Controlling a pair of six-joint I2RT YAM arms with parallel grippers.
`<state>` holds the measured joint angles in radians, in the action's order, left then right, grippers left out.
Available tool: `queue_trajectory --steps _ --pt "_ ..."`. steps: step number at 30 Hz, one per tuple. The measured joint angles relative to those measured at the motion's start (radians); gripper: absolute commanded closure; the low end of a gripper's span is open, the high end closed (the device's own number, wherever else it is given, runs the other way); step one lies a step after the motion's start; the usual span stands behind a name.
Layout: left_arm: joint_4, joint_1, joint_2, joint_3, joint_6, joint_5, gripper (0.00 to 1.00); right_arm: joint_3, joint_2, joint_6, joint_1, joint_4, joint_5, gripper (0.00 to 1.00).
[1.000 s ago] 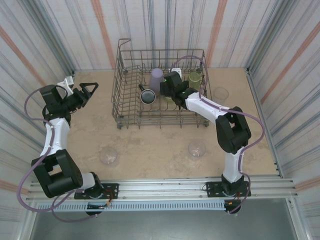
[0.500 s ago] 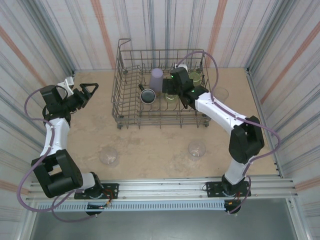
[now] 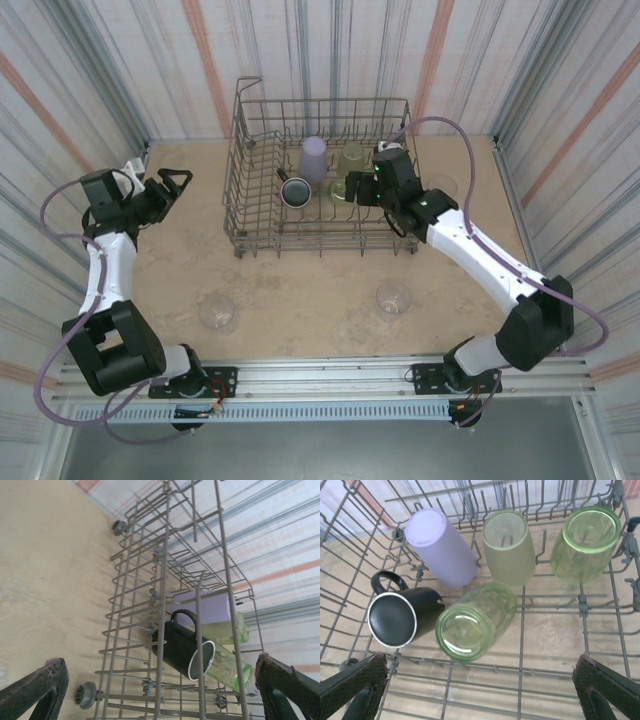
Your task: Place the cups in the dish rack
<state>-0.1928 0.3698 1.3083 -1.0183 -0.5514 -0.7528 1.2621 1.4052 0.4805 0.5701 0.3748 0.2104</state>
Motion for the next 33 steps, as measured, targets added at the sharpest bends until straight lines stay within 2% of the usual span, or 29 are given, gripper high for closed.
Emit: queue_trajectory --steps 6,11,18,20,26,33 --pt "-0.196 0.016 -0.108 -0.007 0.028 0.134 0.01 -0.139 -0.151 0.034 -0.017 0.033 -0.048 0.01" --pt "-0.385 0.008 -0.211 -0.046 0.05 0.22 0.01 -0.154 -0.203 0.036 -0.021 0.067 -0.071 0.01" --pt "-0.613 -0.05 -0.286 -0.091 0.075 0.318 0.01 -0.174 -0.273 0.035 -0.036 0.085 -0.148 0.01" --pt "-0.668 -0.083 -0.302 -0.091 0.077 0.36 0.01 -0.178 -0.285 0.035 -0.04 0.091 -0.167 0.01" --pt "-0.764 -0.263 -0.418 -0.047 0.063 0.538 0.01 -0.206 -0.313 0.035 -0.049 0.103 -0.214 0.01" --pt "-0.876 -0.441 -0.46 0.058 -0.058 0.742 0.01 -0.242 -0.341 0.035 -0.06 0.111 -0.238 0.01"
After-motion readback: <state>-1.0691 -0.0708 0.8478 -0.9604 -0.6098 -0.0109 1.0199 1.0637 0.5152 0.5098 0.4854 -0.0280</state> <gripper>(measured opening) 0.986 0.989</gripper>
